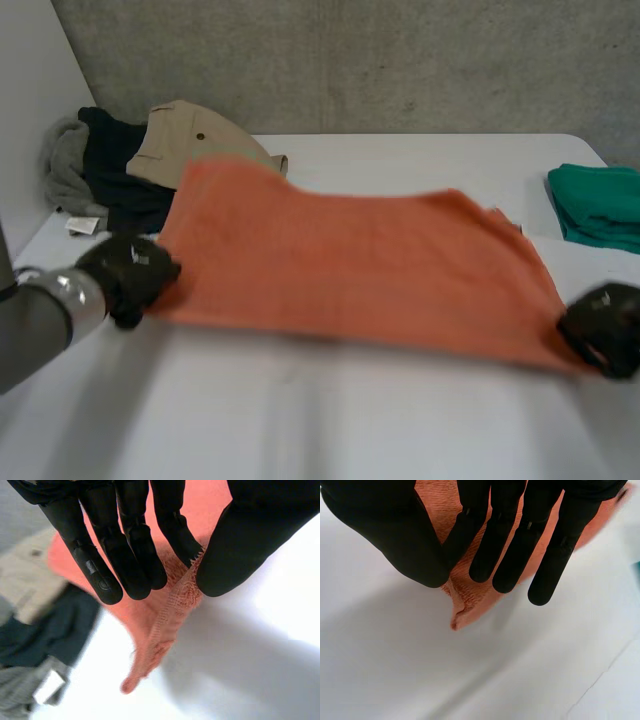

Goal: Fold the laundry.

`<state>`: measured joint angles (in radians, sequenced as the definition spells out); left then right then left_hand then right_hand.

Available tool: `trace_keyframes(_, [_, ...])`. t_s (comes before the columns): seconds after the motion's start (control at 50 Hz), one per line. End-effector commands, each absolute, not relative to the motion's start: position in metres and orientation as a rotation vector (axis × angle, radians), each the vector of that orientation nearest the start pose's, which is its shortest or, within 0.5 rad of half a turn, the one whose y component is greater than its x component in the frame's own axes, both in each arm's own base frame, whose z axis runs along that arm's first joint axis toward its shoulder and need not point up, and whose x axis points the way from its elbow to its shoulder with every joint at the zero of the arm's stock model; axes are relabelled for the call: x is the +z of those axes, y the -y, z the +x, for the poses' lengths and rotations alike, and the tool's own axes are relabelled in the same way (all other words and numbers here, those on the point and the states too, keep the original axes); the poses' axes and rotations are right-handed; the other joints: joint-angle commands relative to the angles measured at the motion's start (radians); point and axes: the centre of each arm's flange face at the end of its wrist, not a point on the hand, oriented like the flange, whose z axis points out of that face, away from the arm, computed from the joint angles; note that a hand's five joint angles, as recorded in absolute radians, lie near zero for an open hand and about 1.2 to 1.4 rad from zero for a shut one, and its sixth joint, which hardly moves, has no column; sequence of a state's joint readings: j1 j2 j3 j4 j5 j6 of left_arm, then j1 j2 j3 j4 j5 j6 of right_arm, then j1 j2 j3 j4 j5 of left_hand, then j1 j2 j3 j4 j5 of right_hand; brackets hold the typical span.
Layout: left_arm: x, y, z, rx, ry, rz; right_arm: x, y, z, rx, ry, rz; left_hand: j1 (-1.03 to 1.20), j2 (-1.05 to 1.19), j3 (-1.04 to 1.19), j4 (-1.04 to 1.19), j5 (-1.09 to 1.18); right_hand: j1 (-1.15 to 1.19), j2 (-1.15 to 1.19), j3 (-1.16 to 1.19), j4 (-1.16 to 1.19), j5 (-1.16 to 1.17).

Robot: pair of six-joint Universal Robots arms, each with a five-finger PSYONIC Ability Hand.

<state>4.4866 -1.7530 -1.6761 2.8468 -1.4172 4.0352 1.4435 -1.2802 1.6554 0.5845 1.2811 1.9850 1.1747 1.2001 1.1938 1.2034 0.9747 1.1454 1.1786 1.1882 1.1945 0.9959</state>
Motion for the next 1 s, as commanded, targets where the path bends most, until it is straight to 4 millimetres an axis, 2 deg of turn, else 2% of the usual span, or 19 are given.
trace_keyframes(0.02, [0.215,0.189,-0.202,-1.219,-2.158,1.741,0.204,0.242,0.116,-0.995,-2.568,-1.879,0.222,0.196,0.202,0.193,0.247,0.251,0.218,0.208,0.202,0.226])
trace_keyframes(0.06, [0.22,0.183,-0.207,-1.254,-2.133,1.79,0.207,0.245,0.118,-1.049,-2.564,-1.861,0.222,0.196,0.202,0.193,0.247,0.251,0.218,0.208,0.202,0.226])
trace_keyframes(0.1, [0.222,0.187,-0.211,-1.292,-2.103,1.795,0.208,0.25,0.119,-1.087,-2.556,-1.844,0.222,0.196,0.202,0.193,0.247,0.251,0.218,0.208,0.202,0.226])
trace_keyframes(0.18, [0.218,0.22,-0.216,-1.346,-2.063,1.736,0.203,0.266,0.13,-1.192,-2.531,-1.774,0.222,0.196,0.202,0.193,0.247,0.251,0.218,0.208,0.202,0.226])
trace_keyframes(0.2, [0.215,0.236,-0.217,-1.356,-2.05,1.696,0.202,0.276,0.136,-1.258,-2.521,-1.751,0.222,0.196,0.202,0.193,0.247,0.251,0.218,0.208,0.202,0.226])
trace_keyframes(0.24, [0.213,0.25,-0.219,-1.364,-2.04,1.658,0.2,0.287,0.142,-1.335,-2.51,-1.722,0.222,0.196,0.202,0.193,0.247,0.251,0.218,0.208,0.202,0.226])
trace_keyframes(0.26, [0.213,0.263,-0.221,-1.373,-2.039,1.615,0.199,0.299,0.147,-1.413,-2.503,-1.693,0.222,0.196,0.202,0.193,0.247,0.251,0.218,0.208,0.202,0.226])
trace_keyframes(0.32, [0.214,0.283,-0.228,-1.417,-2.035,1.554,0.197,0.317,0.153,-1.522,-2.504,-1.635,0.222,0.196,0.202,0.193,0.247,0.251,0.218,0.208,0.202,0.226])
trace_keyframes(0.34, [0.216,0.296,-0.234,-1.469,-2.023,1.515,0.197,0.329,0.156,-1.596,-2.498,-1.59,0.222,0.196,0.202,0.193,0.247,0.251,0.218,0.208,0.202,0.226])
trace_keyframes(0.4, [0.219,0.317,-0.243,-1.554,-1.996,1.451,0.196,0.344,0.161,-1.691,-2.473,-1.536,0.222,0.196,0.202,0.193,0.247,0.251,0.218,0.208,0.202,0.226])
trace_keyframes(0.44, [0.219,0.34,-0.253,-1.636,-1.949,1.396,0.192,0.357,0.17,-1.766,-2.433,-1.501,0.222,0.196,0.202,0.193,0.247,0.251,0.218,0.208,0.202,0.226])
trace_keyframes(0.58, [0.223,0.395,-0.265,-1.787,-1.835,1.247,0.189,0.4,0.192,-2.078,-2.291,-1.384,0.222,0.196,0.202,0.193,0.247,0.251,0.218,0.208,0.202,0.226])
trace_keyframes(0.66, [0.216,0.409,-0.275,-1.811,-1.804,1.261,0.182,0.418,0.201,-2.187,-2.238,-1.351,0.222,0.196,0.202,0.193,0.247,0.251,0.218,0.208,0.202,0.226])
trace_keyframes(0.78, [0.194,0.413,-0.29,-1.787,-1.826,1.307,0.163,0.432,0.209,-2.221,-2.252,-1.351,0.222,0.196,0.202,0.193,0.247,0.251,0.218,0.208,0.202,0.226])
trace_keyframes(0.9, [0.184,0.42,-0.3,-1.817,-1.797,1.316,0.147,0.447,0.203,-2.249,-2.344,-1.338,0.222,0.196,0.202,0.193,0.247,0.251,0.218,0.208,0.202,0.226])
trace_keyframes(1.0, [0.182,0.422,-0.306,-1.832,-1.775,1.319,0.148,0.454,0.195,-2.285,-2.381,-1.296,0.222,0.196,0.202,0.193,0.247,0.251,0.218,0.208,0.202,0.226])
